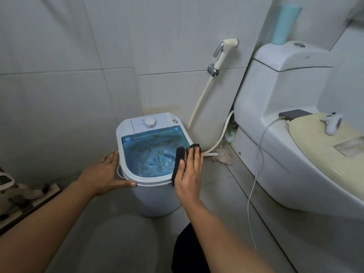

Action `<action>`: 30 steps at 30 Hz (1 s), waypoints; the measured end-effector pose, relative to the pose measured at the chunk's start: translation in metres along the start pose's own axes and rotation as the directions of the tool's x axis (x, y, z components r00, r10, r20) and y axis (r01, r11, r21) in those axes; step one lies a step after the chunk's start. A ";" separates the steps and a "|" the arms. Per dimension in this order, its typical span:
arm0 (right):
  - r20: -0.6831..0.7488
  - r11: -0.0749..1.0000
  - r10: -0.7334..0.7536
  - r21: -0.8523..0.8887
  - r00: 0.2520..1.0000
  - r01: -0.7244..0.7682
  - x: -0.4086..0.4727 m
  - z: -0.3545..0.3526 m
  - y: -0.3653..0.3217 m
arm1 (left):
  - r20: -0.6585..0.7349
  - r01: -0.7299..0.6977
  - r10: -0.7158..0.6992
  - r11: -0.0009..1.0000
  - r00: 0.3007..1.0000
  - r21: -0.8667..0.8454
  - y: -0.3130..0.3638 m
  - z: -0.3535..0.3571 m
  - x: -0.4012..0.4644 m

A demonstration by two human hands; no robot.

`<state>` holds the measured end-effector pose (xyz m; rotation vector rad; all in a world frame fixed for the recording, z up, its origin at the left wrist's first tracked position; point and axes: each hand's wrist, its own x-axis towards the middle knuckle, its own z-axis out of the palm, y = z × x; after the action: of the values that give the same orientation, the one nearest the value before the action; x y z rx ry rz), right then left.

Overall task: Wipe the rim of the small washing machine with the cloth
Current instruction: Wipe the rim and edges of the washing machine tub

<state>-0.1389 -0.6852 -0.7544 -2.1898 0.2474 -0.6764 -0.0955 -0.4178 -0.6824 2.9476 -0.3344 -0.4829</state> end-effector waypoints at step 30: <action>0.365 0.699 -0.514 -0.345 0.776 0.626 -0.054 -0.001 -0.012 | -0.245 -0.142 0.082 0.960 0.966 -0.241 -0.024 0.038 0.006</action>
<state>-0.1850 -0.6574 -0.7653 -2.8089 -0.4985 -0.7209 -0.0980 -0.3994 -0.7238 2.6771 -0.3774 -0.1480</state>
